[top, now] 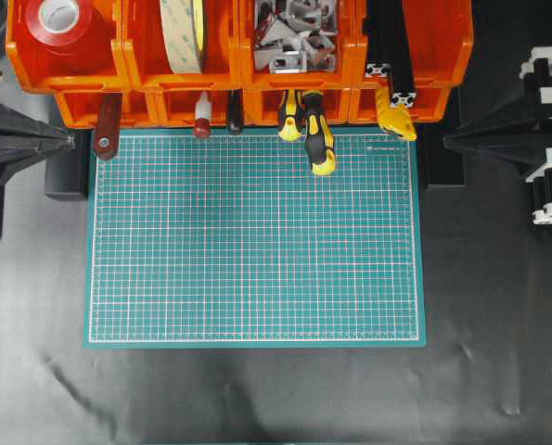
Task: Pick cutter from container rack with right arm.
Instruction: 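Move the right gripper to the yellow box cutter in the orange rack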
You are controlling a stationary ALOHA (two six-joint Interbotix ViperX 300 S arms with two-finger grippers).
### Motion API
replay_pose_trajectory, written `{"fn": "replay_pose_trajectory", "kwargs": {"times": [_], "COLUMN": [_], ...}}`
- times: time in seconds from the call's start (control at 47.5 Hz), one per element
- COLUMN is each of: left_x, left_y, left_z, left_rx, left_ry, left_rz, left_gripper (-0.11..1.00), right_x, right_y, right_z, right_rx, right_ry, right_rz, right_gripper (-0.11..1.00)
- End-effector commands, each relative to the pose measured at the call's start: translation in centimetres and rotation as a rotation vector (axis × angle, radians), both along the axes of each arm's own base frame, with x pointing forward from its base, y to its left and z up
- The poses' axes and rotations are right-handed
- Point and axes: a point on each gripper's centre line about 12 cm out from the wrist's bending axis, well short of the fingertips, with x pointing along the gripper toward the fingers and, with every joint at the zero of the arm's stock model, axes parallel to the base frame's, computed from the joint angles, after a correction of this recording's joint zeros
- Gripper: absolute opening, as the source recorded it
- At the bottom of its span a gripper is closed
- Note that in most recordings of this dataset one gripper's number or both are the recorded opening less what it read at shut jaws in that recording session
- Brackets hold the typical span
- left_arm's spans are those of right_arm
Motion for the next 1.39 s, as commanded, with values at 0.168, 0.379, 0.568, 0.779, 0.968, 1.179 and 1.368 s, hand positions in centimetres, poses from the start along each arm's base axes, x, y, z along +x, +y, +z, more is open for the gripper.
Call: {"fn": "replay_pose_trajectory", "kwargs": {"times": [0.168, 0.379, 0.568, 0.779, 0.968, 1.179, 1.368], "left_x": [-0.1, -1.0, -1.0, -1.0, -1.0, -1.0, -1.0], "left_y": [-0.2, -0.5, -0.9, -1.0, -1.1, -1.1, -1.1], "left_z": [4.2, 5.0, 4.9, 4.7, 4.9, 4.9, 4.9], "left_rx": [-0.001, -0.001, -0.005, -0.005, -0.006, -0.005, -0.005], "left_ry": [0.032, 0.015, 0.031, 0.042, 0.039, 0.04, 0.037], "left_rz": [-0.012, -0.027, -0.048, -0.056, -0.059, -0.06, -0.06], "left_gripper": [0.0, 0.0, 0.0, 0.0, 0.0, 0.0, 0.0], "right_x": [0.5, 0.3, 1.3, 3.1, 4.0, 3.7, 3.8], "right_y": [0.1, 0.2, 1.4, 3.1, 3.0, 4.1, 5.8], "right_z": [3.9, 5.2, 5.3, 5.9, 6.3, 4.6, 1.7], "right_rx": [0.011, -0.004, -0.032, -0.165, -0.321, -0.437, -0.538], "right_ry": [0.025, 0.201, 0.337, 0.539, 0.738, 0.814, 0.797], "right_rz": [0.002, 0.008, 0.063, 0.119, -0.002, -0.272, -0.401], "right_gripper": [0.0, -0.01, 0.0, -0.01, -0.01, -0.01, 0.0]}}
